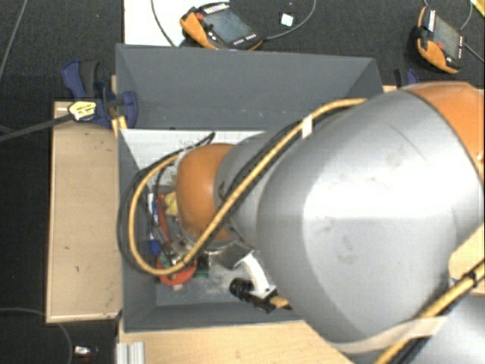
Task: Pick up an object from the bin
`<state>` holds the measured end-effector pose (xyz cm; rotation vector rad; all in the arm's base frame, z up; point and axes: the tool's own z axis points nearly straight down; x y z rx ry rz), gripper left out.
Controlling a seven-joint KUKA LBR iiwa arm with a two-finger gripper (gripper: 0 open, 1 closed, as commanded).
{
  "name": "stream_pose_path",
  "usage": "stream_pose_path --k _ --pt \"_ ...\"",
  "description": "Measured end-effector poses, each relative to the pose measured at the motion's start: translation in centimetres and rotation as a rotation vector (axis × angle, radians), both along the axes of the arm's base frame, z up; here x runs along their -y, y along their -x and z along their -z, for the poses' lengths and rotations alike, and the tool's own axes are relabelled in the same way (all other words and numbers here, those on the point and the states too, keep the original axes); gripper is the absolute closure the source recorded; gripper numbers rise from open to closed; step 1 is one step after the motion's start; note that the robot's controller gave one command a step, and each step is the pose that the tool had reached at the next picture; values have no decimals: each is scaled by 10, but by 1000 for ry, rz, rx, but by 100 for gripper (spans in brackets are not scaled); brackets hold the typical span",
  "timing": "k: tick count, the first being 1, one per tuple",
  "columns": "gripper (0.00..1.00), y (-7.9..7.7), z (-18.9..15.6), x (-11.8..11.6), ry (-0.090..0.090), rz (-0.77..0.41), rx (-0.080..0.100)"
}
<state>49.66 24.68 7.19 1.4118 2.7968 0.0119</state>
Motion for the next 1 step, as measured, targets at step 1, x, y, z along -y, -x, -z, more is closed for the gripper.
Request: stream_pose_path --k 1 --pt "100 2 -21 2 4 -3 -8"
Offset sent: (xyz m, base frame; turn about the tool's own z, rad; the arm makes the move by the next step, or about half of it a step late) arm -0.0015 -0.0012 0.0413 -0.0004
